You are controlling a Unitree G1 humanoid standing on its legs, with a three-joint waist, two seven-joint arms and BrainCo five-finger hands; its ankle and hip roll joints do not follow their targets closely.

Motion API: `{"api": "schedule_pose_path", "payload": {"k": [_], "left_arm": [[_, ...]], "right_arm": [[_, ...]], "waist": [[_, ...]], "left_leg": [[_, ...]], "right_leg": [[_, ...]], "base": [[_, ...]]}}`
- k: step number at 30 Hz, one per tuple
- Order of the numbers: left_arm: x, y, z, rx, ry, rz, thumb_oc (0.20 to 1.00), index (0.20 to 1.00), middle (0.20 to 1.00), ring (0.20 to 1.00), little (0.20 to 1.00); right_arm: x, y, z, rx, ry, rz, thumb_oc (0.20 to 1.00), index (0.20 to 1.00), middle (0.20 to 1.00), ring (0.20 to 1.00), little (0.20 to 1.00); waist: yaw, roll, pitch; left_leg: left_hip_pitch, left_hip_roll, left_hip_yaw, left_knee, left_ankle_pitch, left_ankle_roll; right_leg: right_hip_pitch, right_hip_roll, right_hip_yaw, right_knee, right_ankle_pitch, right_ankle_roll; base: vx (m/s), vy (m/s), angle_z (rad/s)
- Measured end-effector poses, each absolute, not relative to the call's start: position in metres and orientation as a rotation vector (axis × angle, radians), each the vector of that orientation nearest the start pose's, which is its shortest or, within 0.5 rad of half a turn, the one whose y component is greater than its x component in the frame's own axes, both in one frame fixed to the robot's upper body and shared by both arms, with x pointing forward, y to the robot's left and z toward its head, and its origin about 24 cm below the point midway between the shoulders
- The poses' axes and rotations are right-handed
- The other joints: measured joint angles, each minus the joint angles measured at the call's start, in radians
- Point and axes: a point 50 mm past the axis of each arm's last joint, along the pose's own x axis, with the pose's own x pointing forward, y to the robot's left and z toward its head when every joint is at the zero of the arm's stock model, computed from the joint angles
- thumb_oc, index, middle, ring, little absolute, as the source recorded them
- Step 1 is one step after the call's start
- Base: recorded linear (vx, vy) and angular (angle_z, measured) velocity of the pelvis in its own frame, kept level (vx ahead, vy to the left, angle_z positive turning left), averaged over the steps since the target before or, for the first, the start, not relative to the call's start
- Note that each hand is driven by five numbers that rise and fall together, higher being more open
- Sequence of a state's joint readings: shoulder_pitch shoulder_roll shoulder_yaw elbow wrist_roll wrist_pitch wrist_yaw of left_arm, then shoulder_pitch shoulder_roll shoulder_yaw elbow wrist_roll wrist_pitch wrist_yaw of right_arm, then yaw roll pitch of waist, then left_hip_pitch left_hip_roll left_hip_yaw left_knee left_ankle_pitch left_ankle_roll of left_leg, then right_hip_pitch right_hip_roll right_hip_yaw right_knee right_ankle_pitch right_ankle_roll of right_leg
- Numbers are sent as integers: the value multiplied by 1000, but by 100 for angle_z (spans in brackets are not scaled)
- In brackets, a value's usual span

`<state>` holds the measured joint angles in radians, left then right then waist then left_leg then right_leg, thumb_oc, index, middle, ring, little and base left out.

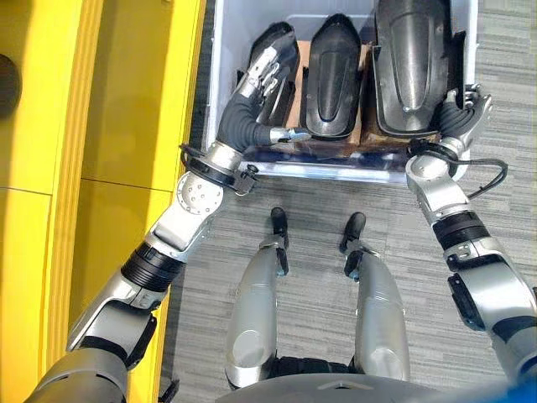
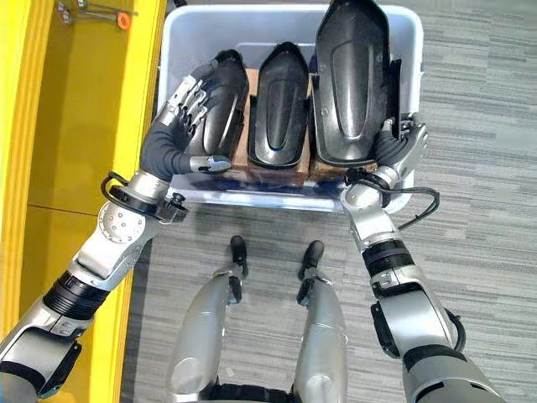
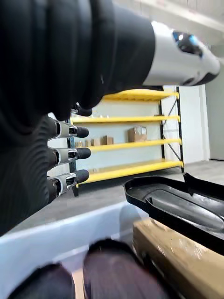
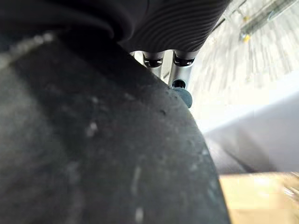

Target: Move parts from the plastic box to the shelf.

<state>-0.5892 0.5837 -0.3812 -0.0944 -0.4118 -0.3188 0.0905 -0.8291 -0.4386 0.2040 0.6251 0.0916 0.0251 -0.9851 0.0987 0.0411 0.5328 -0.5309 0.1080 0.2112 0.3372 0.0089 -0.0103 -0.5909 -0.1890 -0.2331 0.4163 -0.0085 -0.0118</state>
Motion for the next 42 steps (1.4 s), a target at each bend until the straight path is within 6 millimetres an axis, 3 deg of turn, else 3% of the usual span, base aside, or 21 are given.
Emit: {"api": "schedule_pose_path", "payload": {"k": [8, 13, 16, 21, 23, 27, 29, 33, 35, 36, 37, 38, 39, 40, 42], "left_arm": [[292, 123, 216, 137, -750, -441, 1000, 1000, 1000, 1000, 1000], [291, 132, 208, 121, -726, -401, 1000, 1000, 1000, 1000, 1000], [287, 146, 187, 93, -657, -330, 1000, 1000, 1000, 1000, 1000], [278, 157, 160, 91, -575, -278, 1000, 1000, 1000, 1000, 1000], [264, 161, 152, 82, -558, -263, 1000, 1000, 1000, 1000, 1000], [258, 168, 144, 61, -533, -224, 1000, 1000, 1000, 1000, 1000], [257, 166, 145, 68, -554, -225, 1000, 1000, 1000, 1000, 1000], [259, 161, 150, 88, -575, -250, 1000, 1000, 1000, 1000, 1000], [263, 154, 161, 105, -623, -293, 1000, 1000, 1000, 1000, 1000], [263, 154, 162, 125, -625, -295, 1000, 1000, 1000, 1000, 1000], [263, 155, 160, 134, -617, -295, 1000, 1000, 1000, 1000, 1000], [260, 160, 155, 156, -593, -290, 1000, 1000, 1000, 1000, 1000], [256, 167, 147, 171, -556, -276, 1000, 1000, 1000, 1000, 1000], [251, 166, 133, 154, -500, -278, 1000, 1000, 1000, 1000, 1000], [245, 156, 120, 118, -460, -305, 1000, 1000, 1000, 1000, 1000]], "right_arm": [[372, -216, 178, -327, -334, -835, 200, 200, 200, 200, 200], [374, -200, 169, -177, -292, -677, 200, 200, 200, 200, 200], [368, -176, 149, -56, -232, -515, 200, 200, 200, 200, 200], [352, -143, 143, 27, -242, -301, 200, 200, 200, 200, 200], [341, -127, 128, 68, -178, -224, 200, 200, 200, 200, 200], [331, -119, 118, 54, -146, -143, 200, 200, 200, 200, 200], [330, -115, 118, 47, -142, -125, 200, 200, 200, 200, 200], [324, -108, 106, 33, -97, -119, 200, 200, 200, 200, 200], [317, -114, 89, 38, -40, -166, 200, 200, 200, 200, 200], [314, -114, 83, 45, -19, -170, 200, 200, 200, 200, 200], [309, -113, 74, 57, 11, -172, 200, 200, 200, 200, 200], [303, -106, 65, 74, 46, -164, 200, 200, 200, 200, 200], [300, -99, 62, 85, 60, -142, 200, 200, 200, 200, 200], [299, -95, 62, 91, 63, -130, 200, 200, 200, 200, 200], [301, -97, 64, 73, 50, -127, 200, 200, 200, 200, 200]], "waist": [[9, 3, 1], [19, 9, 4], [27, 20, 8], [45, 43, 8], [60, 56, 3], [85, 104, -36], [108, 110, -50], [109, 87, -80], [86, 41, -105], [86, 23, -115], [81, 5, -124], [87, -19, -138], [93, -40, -158], [88, -29, -182], [85, 11, -227]], "left_leg": [[61, -2, -1, -27, 7, -9], [119, -1, -3, -59, 16, -11], [210, -5, -5, -103, 18, -13], [334, -23, -16, -189, 35, -19], [402, -31, -29, -237, 43, -15], [440, -64, -57, -251, 34, 1], [441, -79, -59, -249, 30, 12], [441, -119, -118, -234, 21, 32], [446, -143, -203, -223, 13, 34], [451, -148, -244, -221, 12, 37], [466, -135, -278, -222, 17, 41], [489, -126, -285, -231, 15, 35], [501, -129, -277, -229, 6, 22], [504, -131, -280, -225, 4, 10], [509, -93, -316, -279, 48, -26]], "right_leg": [[62, 4, -3, -26, 0, 8], [117, 12, -10, -49, 3, 2], [205, 13, -21, -74, -1, 4], [326, 10, -39, -131, -7, 20], [406, 5, -62, -177, 3, 27], [469, -31, -100, -188, -11, 56], [474, -45, -102, -189, -10, 68], [513, -65, -96, -180, -27, 84], [536, -63, 7, -121, -78, 80], [537, -43, 49, -84, -115, 86], [534, 8, 90, -25, -164, 93], [534, 77, 110, 3, -200, 79], [534, 105, 90, -22, -213, 55], [569, 120, 81, -82, -207, 19], [608, 173, 61, -182, -169, 0]], "base": [[0, 0, 0], [-10, 30, 1], [-23, 107, 5], [-15, 136, 11], [14, 289, 22], [-2, 223, 35], [-28, 144, 17], [61, 44, 50], [200, -58, 135], [264, -80, 101], [210, -63, 73], [181, -49, 44], [165, -48, 7], [25, -62, -4], [-319, -119, 37]]}}
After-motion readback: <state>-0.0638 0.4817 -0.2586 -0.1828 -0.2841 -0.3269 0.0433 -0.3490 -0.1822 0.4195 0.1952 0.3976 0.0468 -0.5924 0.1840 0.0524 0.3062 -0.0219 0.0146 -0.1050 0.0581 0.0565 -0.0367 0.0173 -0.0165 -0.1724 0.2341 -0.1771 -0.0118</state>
